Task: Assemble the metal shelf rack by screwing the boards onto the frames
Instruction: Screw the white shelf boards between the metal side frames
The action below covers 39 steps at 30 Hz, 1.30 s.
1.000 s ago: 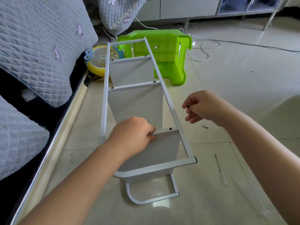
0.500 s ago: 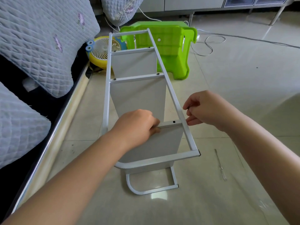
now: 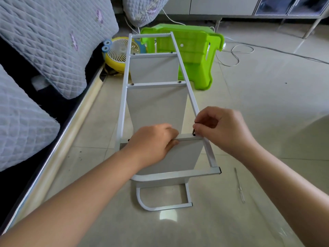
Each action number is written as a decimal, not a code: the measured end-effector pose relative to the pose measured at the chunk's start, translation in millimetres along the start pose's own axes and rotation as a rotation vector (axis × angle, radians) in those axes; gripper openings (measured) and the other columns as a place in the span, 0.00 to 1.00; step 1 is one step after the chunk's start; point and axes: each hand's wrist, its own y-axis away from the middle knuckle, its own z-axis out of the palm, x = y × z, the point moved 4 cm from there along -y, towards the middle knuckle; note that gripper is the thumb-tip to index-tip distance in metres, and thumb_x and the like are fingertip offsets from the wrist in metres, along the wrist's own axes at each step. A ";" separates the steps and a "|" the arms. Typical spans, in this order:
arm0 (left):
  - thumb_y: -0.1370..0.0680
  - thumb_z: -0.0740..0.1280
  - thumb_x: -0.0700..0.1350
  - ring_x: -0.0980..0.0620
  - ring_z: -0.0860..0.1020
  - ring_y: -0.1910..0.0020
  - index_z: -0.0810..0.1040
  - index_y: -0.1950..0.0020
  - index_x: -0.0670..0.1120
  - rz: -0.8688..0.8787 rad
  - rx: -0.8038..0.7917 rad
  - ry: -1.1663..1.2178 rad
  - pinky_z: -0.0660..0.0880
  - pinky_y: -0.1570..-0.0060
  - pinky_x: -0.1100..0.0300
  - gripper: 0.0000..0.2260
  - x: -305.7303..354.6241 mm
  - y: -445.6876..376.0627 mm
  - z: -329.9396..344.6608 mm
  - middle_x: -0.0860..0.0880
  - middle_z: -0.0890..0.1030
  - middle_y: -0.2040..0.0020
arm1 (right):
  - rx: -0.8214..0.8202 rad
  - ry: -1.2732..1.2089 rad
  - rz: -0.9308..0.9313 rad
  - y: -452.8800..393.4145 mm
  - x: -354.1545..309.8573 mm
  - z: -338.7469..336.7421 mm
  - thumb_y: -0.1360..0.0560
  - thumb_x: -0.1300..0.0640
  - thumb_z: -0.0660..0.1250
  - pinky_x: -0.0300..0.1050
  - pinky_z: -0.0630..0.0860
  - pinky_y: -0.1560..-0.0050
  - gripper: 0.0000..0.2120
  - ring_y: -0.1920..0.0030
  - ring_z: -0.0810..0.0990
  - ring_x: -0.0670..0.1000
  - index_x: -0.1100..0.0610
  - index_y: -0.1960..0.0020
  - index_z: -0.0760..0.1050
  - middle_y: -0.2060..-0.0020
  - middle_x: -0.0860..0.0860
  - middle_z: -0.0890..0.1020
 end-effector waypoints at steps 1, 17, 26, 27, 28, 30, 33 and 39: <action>0.21 0.56 0.50 0.41 0.78 0.60 0.78 0.53 0.39 -0.009 -0.009 0.010 0.71 0.65 0.55 0.17 -0.2 0.0 1.0 0.43 0.78 0.57 | 0.011 0.053 -0.072 1.1 -2.3 0.8 0.32 0.68 0.70 0.32 0.74 0.61 0.05 0.66 0.79 0.47 0.59 0.62 0.79 0.70 0.50 0.79; 0.19 0.53 0.50 0.46 0.74 0.52 0.74 0.48 0.43 -0.059 -0.055 -0.044 0.66 0.59 0.58 0.14 -0.8 -1.3 5.9 0.48 0.73 0.51 | 0.014 0.119 -0.264 3.5 1.2 0.0 0.33 0.72 0.70 0.36 0.74 0.58 0.05 0.63 0.77 0.48 0.63 0.61 0.80 0.69 0.50 0.79; 0.19 0.54 0.49 0.46 0.74 0.51 0.74 0.46 0.43 -0.056 -0.053 -0.045 0.66 0.59 0.58 0.14 0.2 -2.1 6.8 0.47 0.73 0.50 | -0.026 0.306 -0.510 8.3 -2.6 2.7 0.37 0.69 0.66 0.47 0.78 0.69 0.04 0.68 0.80 0.55 0.64 0.66 0.79 0.71 0.54 0.81; 0.19 0.54 0.49 0.46 0.74 0.52 0.75 0.46 0.43 -0.056 -0.047 -0.035 0.66 0.59 0.58 0.14 0.1 -1.6 6.6 0.47 0.74 0.51 | -0.041 0.316 -0.523 8.0 -4.7 2.6 0.38 0.69 0.66 0.48 0.78 0.70 0.03 0.69 0.80 0.55 0.64 0.67 0.78 0.71 0.54 0.81; 0.19 0.54 0.49 0.45 0.74 0.52 0.75 0.46 0.42 -0.053 -0.034 -0.017 0.68 0.59 0.57 0.15 -0.3 -1.1 6.1 0.46 0.74 0.51 | -0.056 0.331 -0.535 7.5 -6.0 3.3 0.38 0.69 0.66 0.48 0.78 0.71 0.03 0.70 0.80 0.56 0.65 0.67 0.78 0.72 0.55 0.81; 0.19 0.54 0.49 0.42 0.75 0.53 0.76 0.47 0.41 -0.041 -0.004 0.017 0.70 0.59 0.55 0.16 -0.6 -0.1 4.4 0.45 0.75 0.52 | -0.075 0.342 -0.525 5.5 -8.2 4.8 0.38 0.68 0.66 0.47 0.78 0.72 0.03 0.72 0.80 0.55 0.64 0.68 0.79 0.72 0.55 0.81; 0.19 0.55 0.49 0.43 0.75 0.51 0.75 0.46 0.41 -0.063 -0.037 0.003 0.71 0.57 0.55 0.14 -0.2 -0.4 5.0 0.45 0.75 0.50 | -0.086 0.320 -0.444 4.4 -6.5 3.4 0.36 0.67 0.66 0.45 0.76 0.67 0.03 0.69 0.81 0.56 0.64 0.66 0.79 0.70 0.55 0.82; 0.28 0.52 0.52 0.41 0.76 0.58 0.77 0.54 0.40 -0.002 0.018 0.033 0.70 0.63 0.54 0.20 1.3 1.7 3.0 0.45 0.76 0.58 | -0.232 0.463 -0.587 5.3 -16.3 5.1 0.40 0.70 0.62 0.49 0.74 0.78 0.04 0.75 0.75 0.58 0.64 0.70 0.74 0.75 0.56 0.76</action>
